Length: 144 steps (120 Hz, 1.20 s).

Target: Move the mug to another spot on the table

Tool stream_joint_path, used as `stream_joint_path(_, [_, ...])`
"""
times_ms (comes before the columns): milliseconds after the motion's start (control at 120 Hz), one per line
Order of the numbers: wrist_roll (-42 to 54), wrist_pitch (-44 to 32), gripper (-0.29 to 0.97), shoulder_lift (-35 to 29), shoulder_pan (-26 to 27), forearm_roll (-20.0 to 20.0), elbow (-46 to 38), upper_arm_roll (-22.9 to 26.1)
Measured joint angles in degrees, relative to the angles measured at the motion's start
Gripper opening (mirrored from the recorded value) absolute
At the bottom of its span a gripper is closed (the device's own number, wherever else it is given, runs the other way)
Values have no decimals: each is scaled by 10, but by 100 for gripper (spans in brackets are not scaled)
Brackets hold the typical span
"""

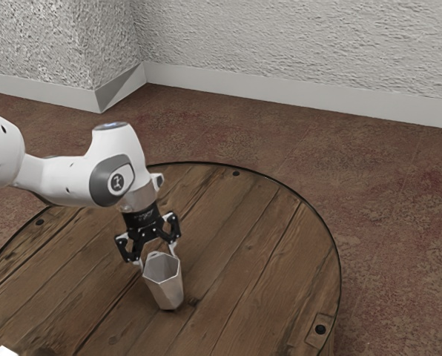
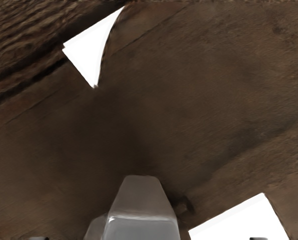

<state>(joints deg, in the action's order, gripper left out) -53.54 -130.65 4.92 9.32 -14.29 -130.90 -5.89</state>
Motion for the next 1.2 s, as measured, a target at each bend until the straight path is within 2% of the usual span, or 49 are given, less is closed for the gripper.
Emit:
stream_joint_path(467, [-43,-8,30,7,-2,17,-5,0])
stream_joint_path(617, [-47,-9,24,12,-2,38,0,0])
stream_joint_path(833, [-49,-5,13,12,-2,46,0,0])
stream_joint_path(1200, [-48,67,8,10,-17,38,32,16])
